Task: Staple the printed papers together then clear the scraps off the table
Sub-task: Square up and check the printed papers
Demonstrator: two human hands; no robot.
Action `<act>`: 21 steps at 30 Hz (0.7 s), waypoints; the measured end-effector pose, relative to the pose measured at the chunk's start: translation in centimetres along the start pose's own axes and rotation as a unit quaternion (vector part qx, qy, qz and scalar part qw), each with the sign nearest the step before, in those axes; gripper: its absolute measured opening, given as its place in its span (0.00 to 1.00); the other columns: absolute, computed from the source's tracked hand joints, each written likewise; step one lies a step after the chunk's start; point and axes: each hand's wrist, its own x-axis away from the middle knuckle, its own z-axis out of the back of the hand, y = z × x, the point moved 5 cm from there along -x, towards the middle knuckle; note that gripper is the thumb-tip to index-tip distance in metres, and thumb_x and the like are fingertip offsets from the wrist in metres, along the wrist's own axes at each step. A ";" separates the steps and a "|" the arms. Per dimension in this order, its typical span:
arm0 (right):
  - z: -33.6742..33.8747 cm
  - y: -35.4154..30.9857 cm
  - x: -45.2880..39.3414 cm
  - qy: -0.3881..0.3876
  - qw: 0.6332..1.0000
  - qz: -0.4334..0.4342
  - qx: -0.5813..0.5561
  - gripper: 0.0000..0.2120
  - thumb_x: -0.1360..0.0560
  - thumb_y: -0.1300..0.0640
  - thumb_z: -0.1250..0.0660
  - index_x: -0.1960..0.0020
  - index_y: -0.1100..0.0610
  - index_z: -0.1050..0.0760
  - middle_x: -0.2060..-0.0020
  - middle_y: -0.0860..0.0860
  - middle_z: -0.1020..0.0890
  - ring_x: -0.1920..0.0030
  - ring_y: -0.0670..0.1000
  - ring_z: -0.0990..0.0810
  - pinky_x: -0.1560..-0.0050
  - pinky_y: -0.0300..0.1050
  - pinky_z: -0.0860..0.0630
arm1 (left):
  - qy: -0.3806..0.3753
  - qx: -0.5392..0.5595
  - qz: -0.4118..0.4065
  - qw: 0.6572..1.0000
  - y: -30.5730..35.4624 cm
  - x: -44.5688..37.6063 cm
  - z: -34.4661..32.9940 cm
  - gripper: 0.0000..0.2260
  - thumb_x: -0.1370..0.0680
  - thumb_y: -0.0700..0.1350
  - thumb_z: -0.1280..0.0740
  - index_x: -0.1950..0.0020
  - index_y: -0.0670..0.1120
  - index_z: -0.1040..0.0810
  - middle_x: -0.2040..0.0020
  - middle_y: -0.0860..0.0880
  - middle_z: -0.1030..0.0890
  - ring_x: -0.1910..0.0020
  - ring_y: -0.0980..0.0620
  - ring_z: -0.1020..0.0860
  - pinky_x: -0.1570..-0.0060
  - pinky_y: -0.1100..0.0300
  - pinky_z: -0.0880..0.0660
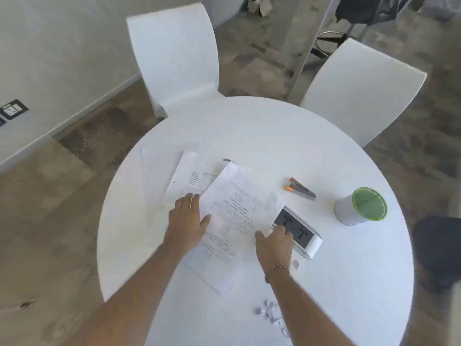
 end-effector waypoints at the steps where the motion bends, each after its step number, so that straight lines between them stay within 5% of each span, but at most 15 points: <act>1: -0.2 0.3 -0.1 0.005 0.999 -0.032 -0.028 0.25 0.27 0.51 0.32 0.36 0.64 0.31 0.39 0.60 0.28 0.37 0.62 0.30 0.38 0.56 0.29 | 0.000 0.002 0.017 1.000 -0.2 -0.2 -0.1 0.30 0.22 0.57 0.36 0.26 0.42 0.37 0.27 0.43 0.31 0.30 0.40 0.34 0.41 0.44 0.28; 9: -2.1 -0.9 -0.4 -0.002 0.985 -0.087 -0.151 0.24 0.29 0.52 0.30 0.39 0.63 0.29 0.43 0.57 0.25 0.42 0.60 0.26 0.46 0.53 0.24 | -0.032 0.031 0.136 0.990 0.2 -1.1 -1.0 0.32 0.22 0.56 0.36 0.23 0.47 0.44 0.30 0.43 0.34 0.33 0.41 0.34 0.41 0.45 0.31; 15: -2.9 -2.8 -0.3 -0.027 0.970 -0.067 -0.234 0.24 0.26 0.64 0.37 0.31 0.56 0.34 0.46 0.55 0.21 0.51 0.54 0.21 0.58 0.46 0.22 | -0.009 0.191 0.198 0.961 -0.9 -1.9 -0.5 0.21 0.22 0.47 0.33 0.31 0.45 0.34 0.38 0.43 0.25 0.39 0.40 0.25 0.41 0.42 0.28; 18: -2.5 -3.7 -0.3 -0.024 0.966 -0.044 -0.253 0.21 0.27 0.68 0.42 0.38 0.51 0.31 0.54 0.53 0.20 0.60 0.51 0.21 0.67 0.43 0.25 | 0.036 0.257 0.179 0.949 -1.8 -1.8 -0.1 0.15 0.20 0.41 0.36 0.34 0.42 0.30 0.41 0.42 0.22 0.42 0.40 0.22 0.44 0.43 0.23; 21: -2.2 -4.5 -0.6 -0.016 0.966 -0.028 -0.257 0.16 0.26 0.66 0.40 0.42 0.51 0.28 0.56 0.52 0.20 0.59 0.51 0.20 0.63 0.49 0.21 | 0.070 0.308 0.182 0.931 -2.9 -1.7 0.6 0.11 0.20 0.40 0.37 0.39 0.42 0.26 0.46 0.42 0.19 0.47 0.40 0.21 0.50 0.47 0.22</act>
